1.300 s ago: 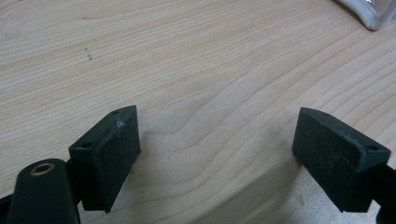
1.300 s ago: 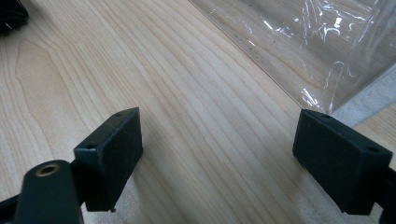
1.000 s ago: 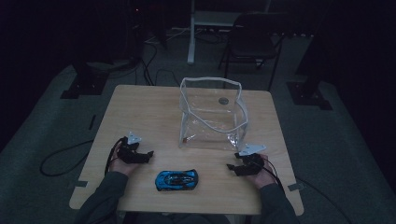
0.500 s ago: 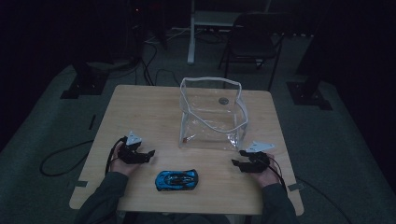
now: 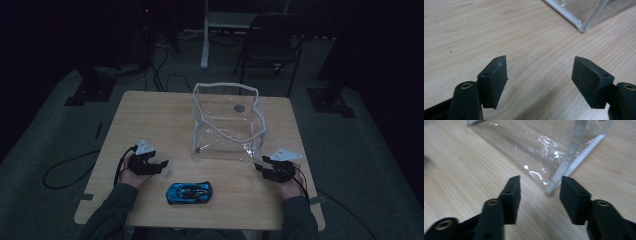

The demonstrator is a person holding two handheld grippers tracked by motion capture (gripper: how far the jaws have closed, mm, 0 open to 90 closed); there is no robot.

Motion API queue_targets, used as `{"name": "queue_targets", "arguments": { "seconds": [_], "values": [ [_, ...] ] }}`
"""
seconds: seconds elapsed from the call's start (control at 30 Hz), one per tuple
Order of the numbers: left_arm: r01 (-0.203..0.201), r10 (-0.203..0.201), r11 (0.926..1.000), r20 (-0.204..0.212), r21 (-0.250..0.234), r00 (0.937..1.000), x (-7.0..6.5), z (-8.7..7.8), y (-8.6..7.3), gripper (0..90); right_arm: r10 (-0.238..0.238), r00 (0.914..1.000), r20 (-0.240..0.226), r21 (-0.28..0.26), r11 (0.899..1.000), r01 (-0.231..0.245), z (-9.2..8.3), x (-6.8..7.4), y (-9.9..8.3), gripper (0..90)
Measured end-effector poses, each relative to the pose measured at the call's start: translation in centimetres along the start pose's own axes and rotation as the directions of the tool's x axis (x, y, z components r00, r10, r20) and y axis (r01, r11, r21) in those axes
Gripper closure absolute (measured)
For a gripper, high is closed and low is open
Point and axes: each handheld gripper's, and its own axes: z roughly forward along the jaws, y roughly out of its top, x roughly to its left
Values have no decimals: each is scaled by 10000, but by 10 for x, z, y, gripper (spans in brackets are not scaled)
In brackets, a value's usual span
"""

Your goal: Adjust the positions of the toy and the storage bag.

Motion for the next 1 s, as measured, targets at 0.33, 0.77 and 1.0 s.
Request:
{"name": "queue_targets", "arguments": {
  "seconds": [0.33, 0.77, 1.0],
  "values": [
    [-32, 31, 10000, 235, 51, 9997, 1, -2, 5, 346, -10, 9999, 158, -52, 10000, 11, -5, -3, 10, 575],
    [-491, 499, 9987, 511, -160, 9974, -11, 2, 23, 361, -122, 9985, 540, -222, 9997, 135, -11, -13, 21, 622],
    [-774, 790, 9967, 694, -253, 9945, -16, 3, 35, 378, -188, 9980, 599, -291, 9994, 205, -7, -16, 26, 655]
  ]
}}
